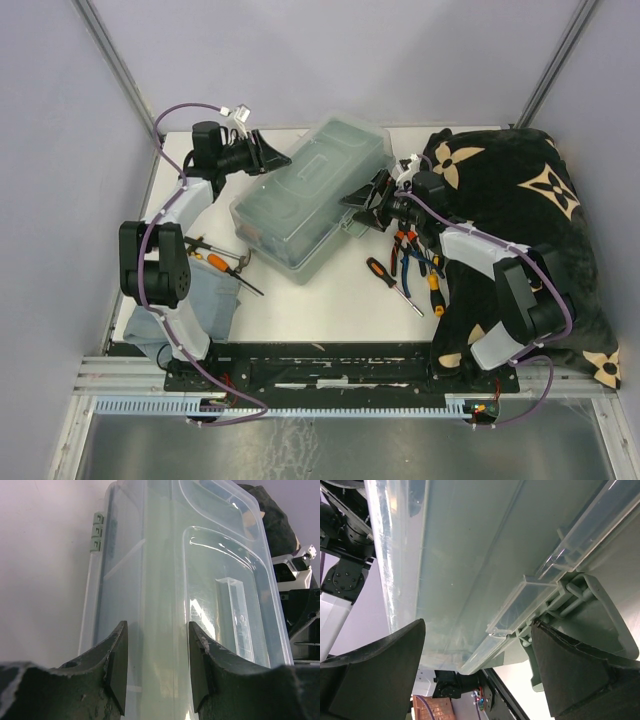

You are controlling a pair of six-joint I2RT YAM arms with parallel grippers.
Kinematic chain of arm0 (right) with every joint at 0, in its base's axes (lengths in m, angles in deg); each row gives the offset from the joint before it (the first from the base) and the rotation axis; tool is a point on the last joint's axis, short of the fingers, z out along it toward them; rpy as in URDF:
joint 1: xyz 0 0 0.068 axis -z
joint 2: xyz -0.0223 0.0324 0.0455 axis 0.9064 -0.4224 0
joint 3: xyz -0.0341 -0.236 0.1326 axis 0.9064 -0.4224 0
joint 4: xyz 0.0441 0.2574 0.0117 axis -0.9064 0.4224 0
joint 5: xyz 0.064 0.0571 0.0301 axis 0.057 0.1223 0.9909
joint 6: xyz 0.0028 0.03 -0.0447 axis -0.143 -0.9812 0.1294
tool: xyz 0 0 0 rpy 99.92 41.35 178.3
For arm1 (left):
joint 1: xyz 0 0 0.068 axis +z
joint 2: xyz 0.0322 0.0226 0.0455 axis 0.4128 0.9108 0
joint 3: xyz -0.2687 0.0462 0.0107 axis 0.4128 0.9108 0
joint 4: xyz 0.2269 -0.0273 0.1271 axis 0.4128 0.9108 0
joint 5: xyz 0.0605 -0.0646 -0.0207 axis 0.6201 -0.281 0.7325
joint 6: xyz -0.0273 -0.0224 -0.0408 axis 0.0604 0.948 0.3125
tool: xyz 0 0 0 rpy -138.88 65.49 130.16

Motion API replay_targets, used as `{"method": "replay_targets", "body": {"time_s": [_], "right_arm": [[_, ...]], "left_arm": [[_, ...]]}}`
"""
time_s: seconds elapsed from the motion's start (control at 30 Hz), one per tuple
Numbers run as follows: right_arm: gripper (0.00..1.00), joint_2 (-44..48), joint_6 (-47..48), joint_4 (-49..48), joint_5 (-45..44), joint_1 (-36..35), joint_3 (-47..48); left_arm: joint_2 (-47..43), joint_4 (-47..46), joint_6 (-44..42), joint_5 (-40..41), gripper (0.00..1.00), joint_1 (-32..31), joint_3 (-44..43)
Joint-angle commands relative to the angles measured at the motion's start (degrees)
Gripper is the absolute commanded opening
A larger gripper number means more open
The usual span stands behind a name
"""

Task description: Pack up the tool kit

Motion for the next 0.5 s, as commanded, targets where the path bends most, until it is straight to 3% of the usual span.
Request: {"method": "replay_targets", "body": {"time_s": [0.0, 0.2, 0.37, 0.47], "right_arm": [[0.94, -0.76, -2.25, -9.81, 0.37, 0.05, -0.19], [0.94, -2.55, -10.54, -21.81, 1.12, 0.03, -2.70], [0.95, -0.42, 0.23, -2.24, -1.49, 0.17, 1.84], [0.95, -1.33, 2.54, 1.12, 0.04, 1.22, 3.89]], "left_arm": [[0.68, 14.02, 5.94, -7.08, 0.03, -0.62, 4.24], [-1.28, 12.14, 7.83, -7.03, 0.03, -0.59, 6.72], [-3.44, 13.03, 8.82, -6.96, 0.03, -0.59, 6.28], [-4.76, 13.83, 8.75, -6.53, 0.03, -0.57, 6.41]]}}
